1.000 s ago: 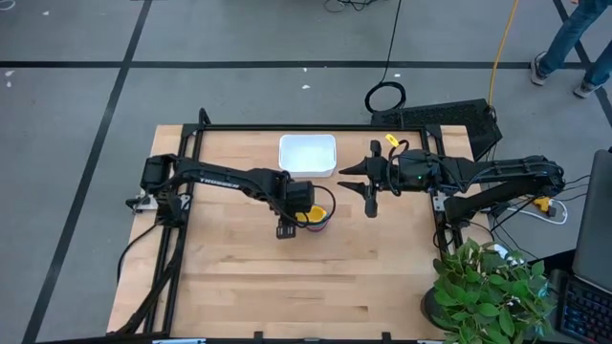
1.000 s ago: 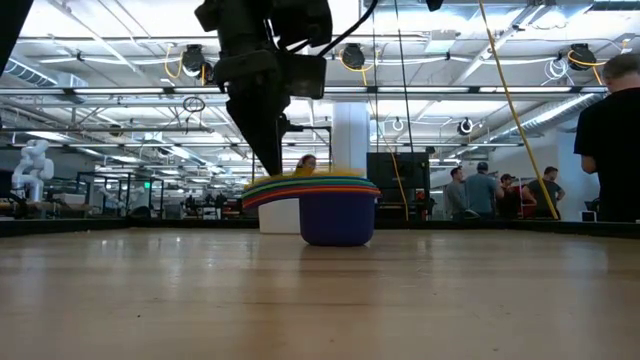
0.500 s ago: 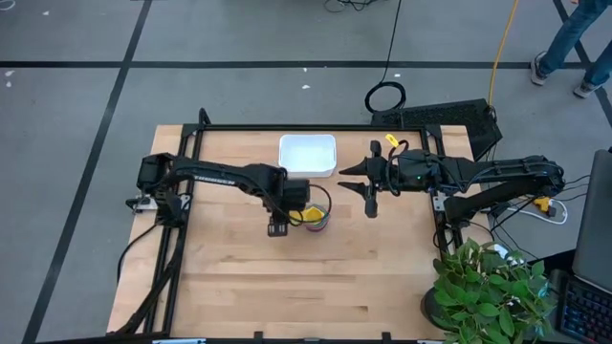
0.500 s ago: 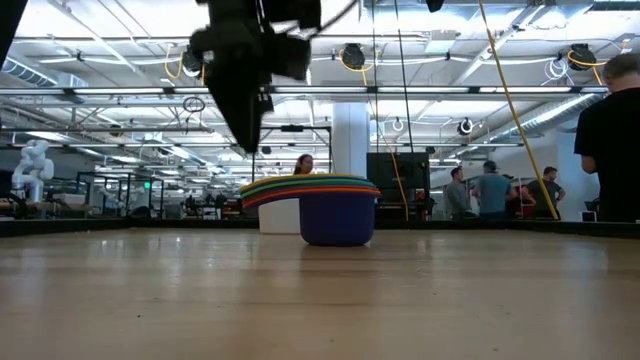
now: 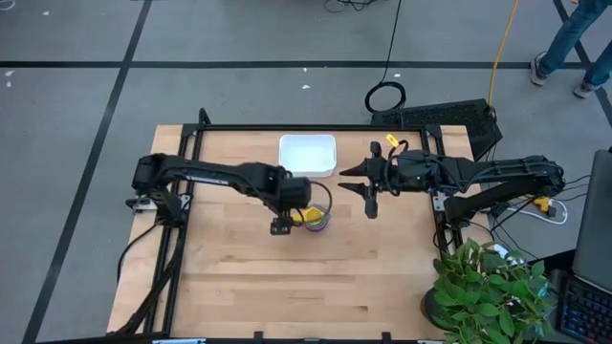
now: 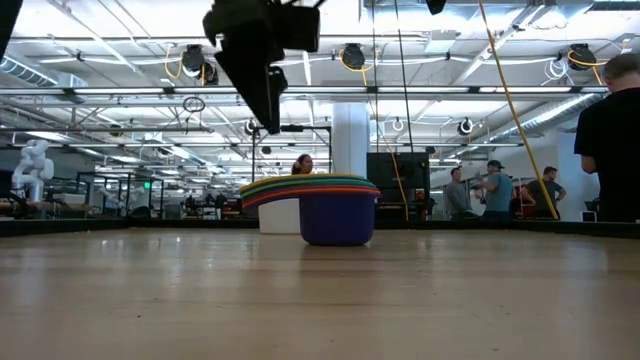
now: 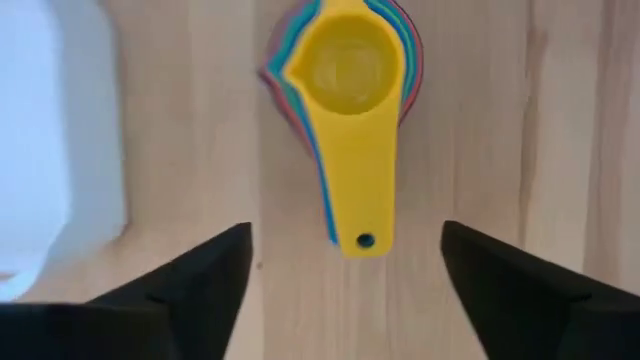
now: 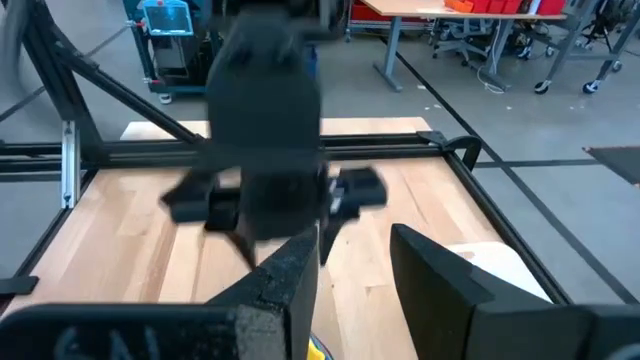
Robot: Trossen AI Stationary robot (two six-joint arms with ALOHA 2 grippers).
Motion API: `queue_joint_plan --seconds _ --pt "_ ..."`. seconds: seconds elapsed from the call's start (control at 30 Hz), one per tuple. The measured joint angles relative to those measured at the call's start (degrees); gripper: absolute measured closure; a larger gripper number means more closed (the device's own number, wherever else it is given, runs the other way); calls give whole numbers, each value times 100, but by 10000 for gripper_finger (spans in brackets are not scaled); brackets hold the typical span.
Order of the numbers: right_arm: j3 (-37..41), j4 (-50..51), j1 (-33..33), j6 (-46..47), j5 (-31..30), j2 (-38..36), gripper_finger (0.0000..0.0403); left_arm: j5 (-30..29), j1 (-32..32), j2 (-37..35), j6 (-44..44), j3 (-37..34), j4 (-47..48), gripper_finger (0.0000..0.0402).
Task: Nest measuring cups in basket
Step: Put the nested measuring cups into the white bin
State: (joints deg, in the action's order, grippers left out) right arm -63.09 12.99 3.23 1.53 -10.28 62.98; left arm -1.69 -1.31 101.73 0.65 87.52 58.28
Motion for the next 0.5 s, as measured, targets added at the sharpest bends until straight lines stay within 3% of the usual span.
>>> queue_joint_plan --seconds 0.2,0.5 --pt "0 229 100 38 -5 0 284 -41 -123 533 118 -2 -145 6" --pt "167 155 155 34 -13 -2 284 -256 -128 1209 -34 -4 -314 43"
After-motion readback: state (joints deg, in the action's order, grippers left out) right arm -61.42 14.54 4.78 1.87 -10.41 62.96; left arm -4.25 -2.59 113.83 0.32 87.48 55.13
